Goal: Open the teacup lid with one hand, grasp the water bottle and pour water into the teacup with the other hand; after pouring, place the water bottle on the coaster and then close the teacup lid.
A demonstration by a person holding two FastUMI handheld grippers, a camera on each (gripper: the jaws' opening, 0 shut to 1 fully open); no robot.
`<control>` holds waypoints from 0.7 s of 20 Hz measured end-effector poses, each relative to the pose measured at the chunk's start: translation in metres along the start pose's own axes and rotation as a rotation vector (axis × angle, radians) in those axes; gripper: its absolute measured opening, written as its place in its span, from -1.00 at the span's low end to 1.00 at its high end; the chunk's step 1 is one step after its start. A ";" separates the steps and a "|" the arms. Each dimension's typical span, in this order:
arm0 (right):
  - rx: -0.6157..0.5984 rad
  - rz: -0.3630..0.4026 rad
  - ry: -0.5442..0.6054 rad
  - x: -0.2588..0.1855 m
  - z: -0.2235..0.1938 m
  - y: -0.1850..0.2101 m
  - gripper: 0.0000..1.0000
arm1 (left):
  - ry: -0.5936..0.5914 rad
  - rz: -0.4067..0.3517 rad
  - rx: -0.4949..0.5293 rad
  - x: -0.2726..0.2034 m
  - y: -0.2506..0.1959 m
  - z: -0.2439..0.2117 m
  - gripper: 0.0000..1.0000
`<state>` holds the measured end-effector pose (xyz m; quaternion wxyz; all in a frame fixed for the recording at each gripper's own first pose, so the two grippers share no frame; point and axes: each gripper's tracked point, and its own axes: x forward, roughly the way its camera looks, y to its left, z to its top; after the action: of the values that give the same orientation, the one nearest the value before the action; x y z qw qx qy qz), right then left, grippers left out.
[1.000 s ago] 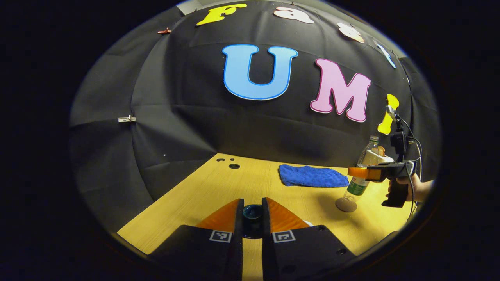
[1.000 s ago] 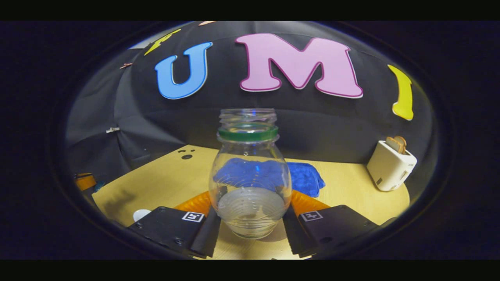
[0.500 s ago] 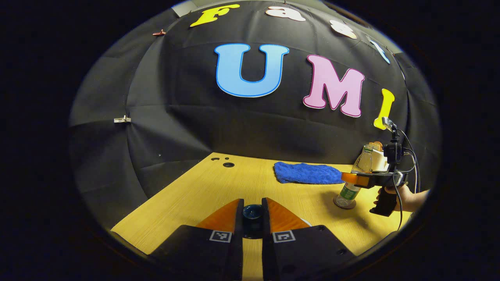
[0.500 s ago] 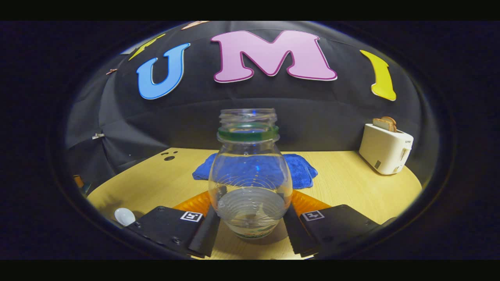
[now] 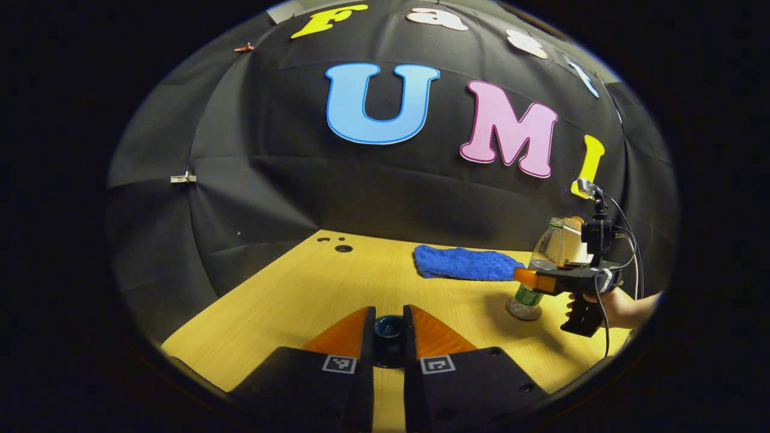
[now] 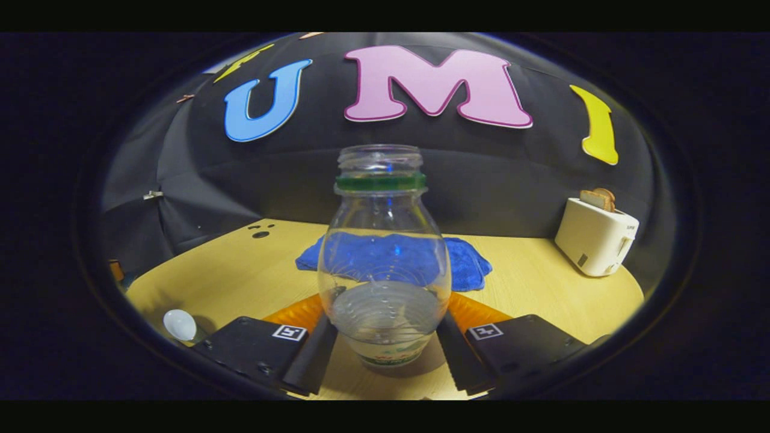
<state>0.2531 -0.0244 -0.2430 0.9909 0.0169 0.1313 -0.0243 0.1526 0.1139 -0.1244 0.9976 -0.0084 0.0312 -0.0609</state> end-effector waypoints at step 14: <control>-0.013 0.018 0.076 -0.041 -0.043 0.007 0.96 | 0.017 -0.034 -0.009 0.026 -0.027 -0.005 -0.60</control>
<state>0.2026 -0.0135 -0.2734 0.9854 0.0124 0.1691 -0.0140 0.1744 0.0838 -0.1302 0.9961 -0.0130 0.0396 -0.0779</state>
